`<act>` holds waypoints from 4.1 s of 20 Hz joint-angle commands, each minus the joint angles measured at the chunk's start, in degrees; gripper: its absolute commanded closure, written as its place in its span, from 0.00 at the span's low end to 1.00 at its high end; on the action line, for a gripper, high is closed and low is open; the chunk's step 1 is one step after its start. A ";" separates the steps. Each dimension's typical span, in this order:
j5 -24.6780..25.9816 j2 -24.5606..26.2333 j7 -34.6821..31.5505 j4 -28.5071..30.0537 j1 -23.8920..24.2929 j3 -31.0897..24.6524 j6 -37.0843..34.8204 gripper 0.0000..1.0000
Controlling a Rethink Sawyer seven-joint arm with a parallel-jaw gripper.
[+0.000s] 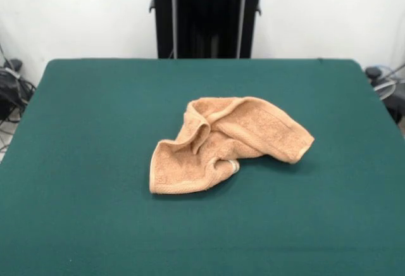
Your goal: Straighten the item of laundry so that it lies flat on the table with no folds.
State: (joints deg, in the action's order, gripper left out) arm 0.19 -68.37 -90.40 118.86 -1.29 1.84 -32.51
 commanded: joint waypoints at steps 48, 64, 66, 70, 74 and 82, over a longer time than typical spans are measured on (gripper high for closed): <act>-3.94 29.36 -10.24 -23.69 9.36 1.44 9.36 0.00; -0.53 32.72 -7.30 -32.76 8.57 6.22 1.35 0.00; -0.04 32.83 -6.95 -32.54 8.81 6.56 1.60 0.00; 0.71 33.30 -5.93 -33.09 8.84 7.40 0.35 0.00; 1.51 34.73 -4.50 -32.92 9.73 6.96 2.09 0.00; 3.65 38.67 -3.40 -33.48 11.19 5.71 4.84 0.00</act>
State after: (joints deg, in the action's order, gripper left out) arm -0.57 -34.54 -90.40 83.60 8.66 8.27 -25.33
